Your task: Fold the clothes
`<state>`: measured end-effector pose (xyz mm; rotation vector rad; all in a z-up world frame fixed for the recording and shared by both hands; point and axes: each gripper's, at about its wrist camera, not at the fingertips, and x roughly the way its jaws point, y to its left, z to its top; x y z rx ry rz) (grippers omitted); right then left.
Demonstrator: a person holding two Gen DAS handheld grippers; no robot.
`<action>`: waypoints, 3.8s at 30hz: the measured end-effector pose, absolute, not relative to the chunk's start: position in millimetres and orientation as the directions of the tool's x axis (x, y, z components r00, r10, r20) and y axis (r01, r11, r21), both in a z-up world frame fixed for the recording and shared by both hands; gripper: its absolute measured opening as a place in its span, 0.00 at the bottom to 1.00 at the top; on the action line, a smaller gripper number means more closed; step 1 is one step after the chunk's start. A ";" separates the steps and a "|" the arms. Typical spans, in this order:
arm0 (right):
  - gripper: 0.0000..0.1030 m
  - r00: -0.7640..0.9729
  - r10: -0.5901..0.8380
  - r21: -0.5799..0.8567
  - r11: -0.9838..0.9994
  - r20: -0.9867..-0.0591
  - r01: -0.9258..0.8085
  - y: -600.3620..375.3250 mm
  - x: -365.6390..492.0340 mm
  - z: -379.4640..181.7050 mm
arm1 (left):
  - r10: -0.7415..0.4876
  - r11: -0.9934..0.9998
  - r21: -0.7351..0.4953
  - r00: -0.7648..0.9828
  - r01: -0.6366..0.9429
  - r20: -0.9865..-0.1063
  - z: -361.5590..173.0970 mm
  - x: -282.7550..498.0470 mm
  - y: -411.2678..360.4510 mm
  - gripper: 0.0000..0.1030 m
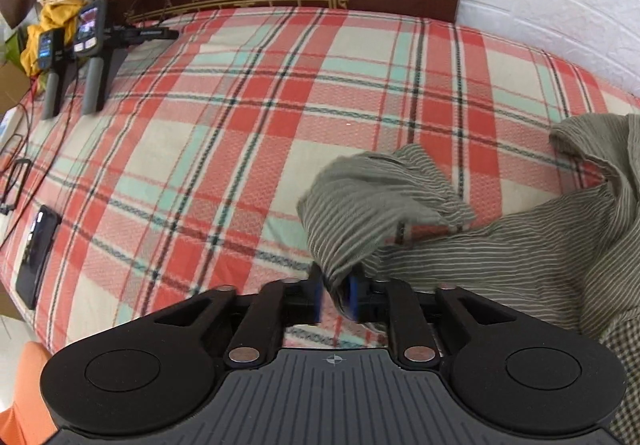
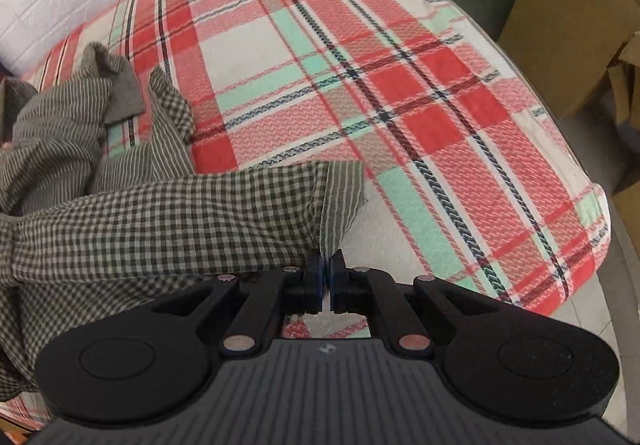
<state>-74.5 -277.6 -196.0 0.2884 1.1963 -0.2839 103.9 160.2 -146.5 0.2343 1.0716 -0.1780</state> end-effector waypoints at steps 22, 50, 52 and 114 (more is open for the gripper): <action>0.67 0.608 0.187 0.255 0.967 -0.771 0.026 -173.9 -1.0 -81.8 | -0.345 0.788 -0.002 0.439 0.616 -0.830 -98.7 51.7 46.2 0.75; 0.07 0.387 0.257 0.284 0.959 -0.886 0.012 -87.2 57.1 -147.1 | -0.321 0.777 -0.076 0.290 0.625 -0.901 -158.8 94.2 4.0 0.03; 0.05 0.410 0.270 0.298 0.955 -0.871 0.005 -89.8 57.0 -135.7 | -0.328 0.804 -0.085 0.319 0.589 -0.890 -146.9 104.5 11.5 0.03; 0.68 0.545 0.126 0.221 0.969 -0.829 0.112 -192.9 12.6 -150.0 | -0.269 0.724 0.080 0.388 0.685 -0.882 -149.9 95.5 27.7 0.78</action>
